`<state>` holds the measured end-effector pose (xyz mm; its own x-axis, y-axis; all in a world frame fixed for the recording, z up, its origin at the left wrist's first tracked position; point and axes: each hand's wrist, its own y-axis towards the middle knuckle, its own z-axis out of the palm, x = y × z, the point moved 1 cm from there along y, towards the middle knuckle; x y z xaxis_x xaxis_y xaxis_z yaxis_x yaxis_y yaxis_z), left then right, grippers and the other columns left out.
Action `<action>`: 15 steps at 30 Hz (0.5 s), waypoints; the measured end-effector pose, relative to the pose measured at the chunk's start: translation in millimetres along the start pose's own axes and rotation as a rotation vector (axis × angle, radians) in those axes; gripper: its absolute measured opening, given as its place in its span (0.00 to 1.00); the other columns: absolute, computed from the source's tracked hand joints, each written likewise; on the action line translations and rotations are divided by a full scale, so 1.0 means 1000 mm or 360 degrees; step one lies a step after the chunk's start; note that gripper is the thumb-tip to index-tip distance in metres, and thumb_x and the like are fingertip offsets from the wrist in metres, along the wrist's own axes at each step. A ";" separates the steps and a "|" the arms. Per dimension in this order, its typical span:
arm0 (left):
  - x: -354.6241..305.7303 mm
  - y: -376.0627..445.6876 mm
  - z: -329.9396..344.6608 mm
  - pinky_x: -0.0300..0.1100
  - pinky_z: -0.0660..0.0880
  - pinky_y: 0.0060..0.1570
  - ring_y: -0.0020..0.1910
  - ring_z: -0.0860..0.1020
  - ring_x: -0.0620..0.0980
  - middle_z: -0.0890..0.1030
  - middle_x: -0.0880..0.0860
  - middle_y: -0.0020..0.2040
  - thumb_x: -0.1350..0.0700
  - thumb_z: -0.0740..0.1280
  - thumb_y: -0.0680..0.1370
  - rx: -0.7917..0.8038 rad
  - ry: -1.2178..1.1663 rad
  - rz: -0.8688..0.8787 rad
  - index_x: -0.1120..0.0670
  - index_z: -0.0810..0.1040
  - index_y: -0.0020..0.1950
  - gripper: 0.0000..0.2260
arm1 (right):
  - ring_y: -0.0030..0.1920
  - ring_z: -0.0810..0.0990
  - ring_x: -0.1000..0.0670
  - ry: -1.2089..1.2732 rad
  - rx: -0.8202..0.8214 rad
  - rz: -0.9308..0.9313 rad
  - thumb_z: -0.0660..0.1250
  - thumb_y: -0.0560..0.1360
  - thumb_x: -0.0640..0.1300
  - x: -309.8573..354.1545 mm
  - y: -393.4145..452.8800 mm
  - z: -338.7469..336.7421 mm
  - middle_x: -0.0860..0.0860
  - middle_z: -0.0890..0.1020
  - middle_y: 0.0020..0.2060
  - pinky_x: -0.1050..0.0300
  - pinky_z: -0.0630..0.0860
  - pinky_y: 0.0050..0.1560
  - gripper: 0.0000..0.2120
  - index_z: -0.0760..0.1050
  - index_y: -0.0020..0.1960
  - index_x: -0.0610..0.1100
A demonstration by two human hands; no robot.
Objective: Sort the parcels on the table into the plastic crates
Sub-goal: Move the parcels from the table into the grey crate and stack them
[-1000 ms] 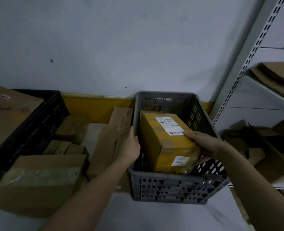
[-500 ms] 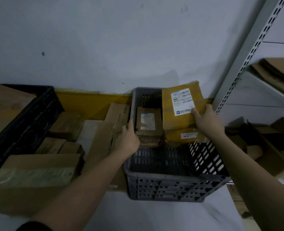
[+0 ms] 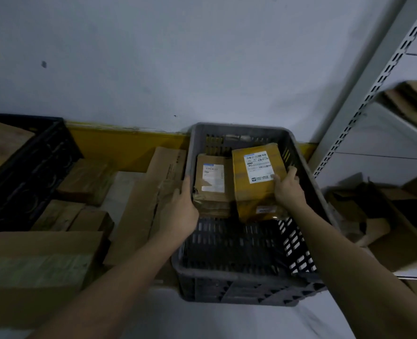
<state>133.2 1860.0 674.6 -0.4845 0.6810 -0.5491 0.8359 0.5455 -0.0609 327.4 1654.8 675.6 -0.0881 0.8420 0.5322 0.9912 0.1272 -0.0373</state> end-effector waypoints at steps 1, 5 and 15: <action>0.000 0.000 0.001 0.42 0.61 0.25 0.36 0.72 0.53 0.76 0.59 0.63 0.59 0.58 0.82 0.0002 0.0001 0.0002 0.47 0.40 0.81 0.34 | 0.68 0.68 0.34 -0.0283 0.0007 -0.0099 0.58 0.83 0.46 -0.003 0.001 0.004 0.38 0.65 0.71 0.36 0.71 0.64 0.22 0.59 0.74 0.42; 0.001 0.000 0.001 0.42 0.61 0.25 0.36 0.73 0.54 0.74 0.59 0.66 0.59 0.58 0.82 0.0011 0.0010 -0.0012 0.46 0.39 0.81 0.34 | 0.72 0.59 0.38 -0.0930 0.0144 -0.0364 0.66 0.77 0.44 -0.011 -0.007 0.025 0.42 0.59 0.74 0.38 0.67 0.69 0.30 0.56 0.74 0.49; 0.005 0.002 0.005 0.48 0.73 0.36 0.47 0.79 0.61 0.66 0.57 0.75 0.58 0.56 0.83 -0.0002 -0.0074 0.0017 0.43 0.39 0.81 0.33 | 0.79 0.40 0.36 -0.1052 0.0790 -0.0551 0.69 0.77 0.55 0.003 -0.011 0.048 0.51 0.39 0.80 0.23 0.55 0.70 0.46 0.37 0.80 0.60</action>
<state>134.1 1862.5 667.8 -0.4632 0.6632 -0.5879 0.8405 0.5391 -0.0540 311.6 1681.5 637.0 -0.5652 0.8249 -0.0087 0.7551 0.5131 -0.4081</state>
